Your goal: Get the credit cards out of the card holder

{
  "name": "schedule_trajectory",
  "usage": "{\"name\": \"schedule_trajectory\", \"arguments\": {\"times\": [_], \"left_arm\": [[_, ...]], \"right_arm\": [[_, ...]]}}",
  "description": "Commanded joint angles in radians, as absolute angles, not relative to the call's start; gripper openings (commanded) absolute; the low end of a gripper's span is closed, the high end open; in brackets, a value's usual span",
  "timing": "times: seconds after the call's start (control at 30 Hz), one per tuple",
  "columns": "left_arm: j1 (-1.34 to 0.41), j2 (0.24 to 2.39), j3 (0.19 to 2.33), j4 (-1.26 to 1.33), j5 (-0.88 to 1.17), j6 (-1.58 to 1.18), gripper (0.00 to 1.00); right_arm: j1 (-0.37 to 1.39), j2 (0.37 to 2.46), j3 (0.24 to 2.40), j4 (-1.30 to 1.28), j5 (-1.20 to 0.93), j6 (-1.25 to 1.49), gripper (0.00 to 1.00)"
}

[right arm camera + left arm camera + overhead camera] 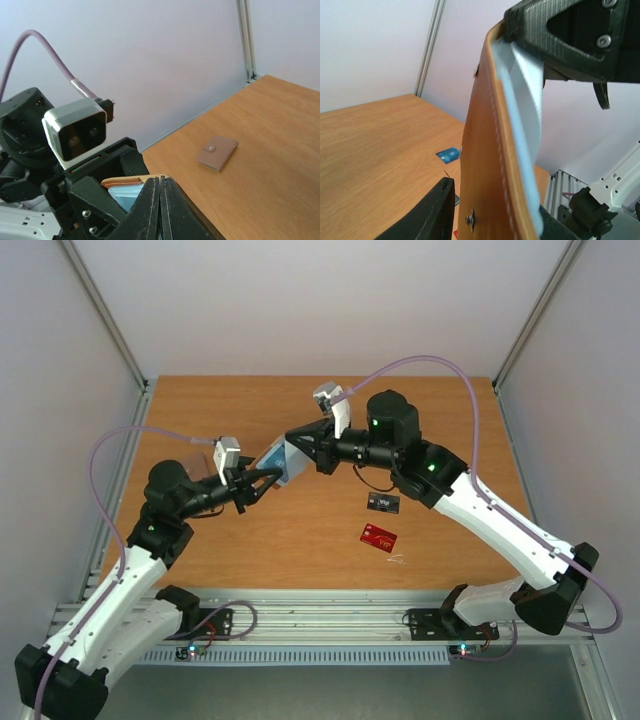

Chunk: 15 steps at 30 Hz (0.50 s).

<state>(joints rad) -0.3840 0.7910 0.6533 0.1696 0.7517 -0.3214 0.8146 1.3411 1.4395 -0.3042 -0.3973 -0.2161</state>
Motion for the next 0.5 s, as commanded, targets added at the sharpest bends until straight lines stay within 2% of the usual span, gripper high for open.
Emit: {"name": "schedule_trajectory", "arguments": {"times": [0.0, 0.1, 0.2, 0.23, 0.37, 0.47], "left_arm": [[-0.388, 0.772, 0.639, 0.222, 0.761, -0.31, 0.28], [-0.388, 0.771, 0.638, 0.222, 0.762, -0.31, 0.21], [-0.388, 0.773, 0.641, 0.223, 0.762, -0.308, 0.03], [-0.388, 0.773, 0.641, 0.219, 0.759, -0.308, 0.01], [-0.389, 0.788, 0.698, 0.054, 0.621, -0.287, 0.0], [-0.39, 0.805, 0.746, -0.164, 0.377, -0.258, 0.0]], "right_arm": [[0.79, 1.295, 1.43, -0.224, -0.456, -0.183, 0.01], [0.782, 1.283, 1.425, -0.218, -0.47, -0.176, 0.01], [0.781, 1.284, 1.418, -0.204, -0.499, -0.164, 0.01], [0.779, 1.283, 1.41, -0.198, -0.505, -0.161, 0.01], [0.705, 1.272, 1.326, -0.16, -0.499, -0.117, 0.02], [0.645, 1.288, 1.274, -0.234, -0.439, -0.107, 0.16]]}}
